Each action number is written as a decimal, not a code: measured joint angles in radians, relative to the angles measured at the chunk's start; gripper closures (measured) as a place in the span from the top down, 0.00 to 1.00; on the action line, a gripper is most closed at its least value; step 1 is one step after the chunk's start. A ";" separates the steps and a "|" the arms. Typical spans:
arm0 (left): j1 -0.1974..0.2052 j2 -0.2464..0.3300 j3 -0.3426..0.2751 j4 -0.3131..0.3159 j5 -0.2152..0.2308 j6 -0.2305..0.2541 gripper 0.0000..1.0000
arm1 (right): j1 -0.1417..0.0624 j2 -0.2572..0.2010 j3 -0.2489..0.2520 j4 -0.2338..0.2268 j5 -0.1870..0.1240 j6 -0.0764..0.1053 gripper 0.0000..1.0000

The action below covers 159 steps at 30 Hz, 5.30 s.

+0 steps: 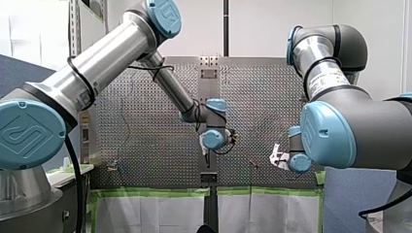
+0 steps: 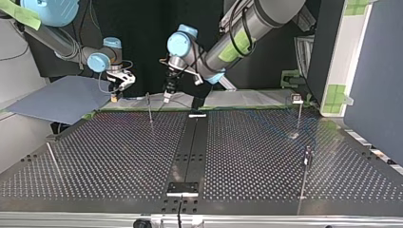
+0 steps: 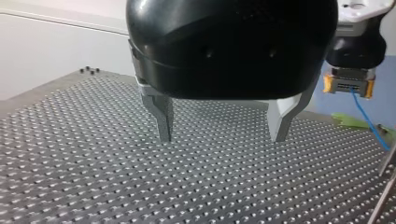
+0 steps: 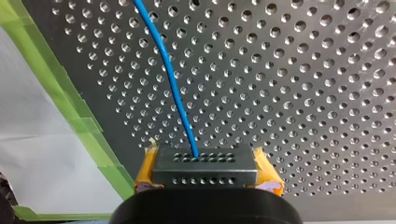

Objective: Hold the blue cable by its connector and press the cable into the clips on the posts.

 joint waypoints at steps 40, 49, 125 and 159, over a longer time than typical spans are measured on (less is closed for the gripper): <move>-0.003 0.349 -0.349 0.234 -0.010 -0.089 1.00 | 0.009 -0.036 0.001 0.026 0.055 0.022 0.00; 0.012 0.425 -0.435 0.320 0.024 -0.123 1.00 | 0.019 -0.117 0.012 0.046 0.080 0.022 0.00; -0.004 0.285 -0.701 0.325 -0.068 -0.117 1.00 | 0.065 -0.290 0.033 0.056 0.165 0.050 0.00; -0.004 0.285 -0.701 0.325 -0.068 -0.117 1.00 | 0.065 -0.290 0.033 0.055 0.165 0.049 0.00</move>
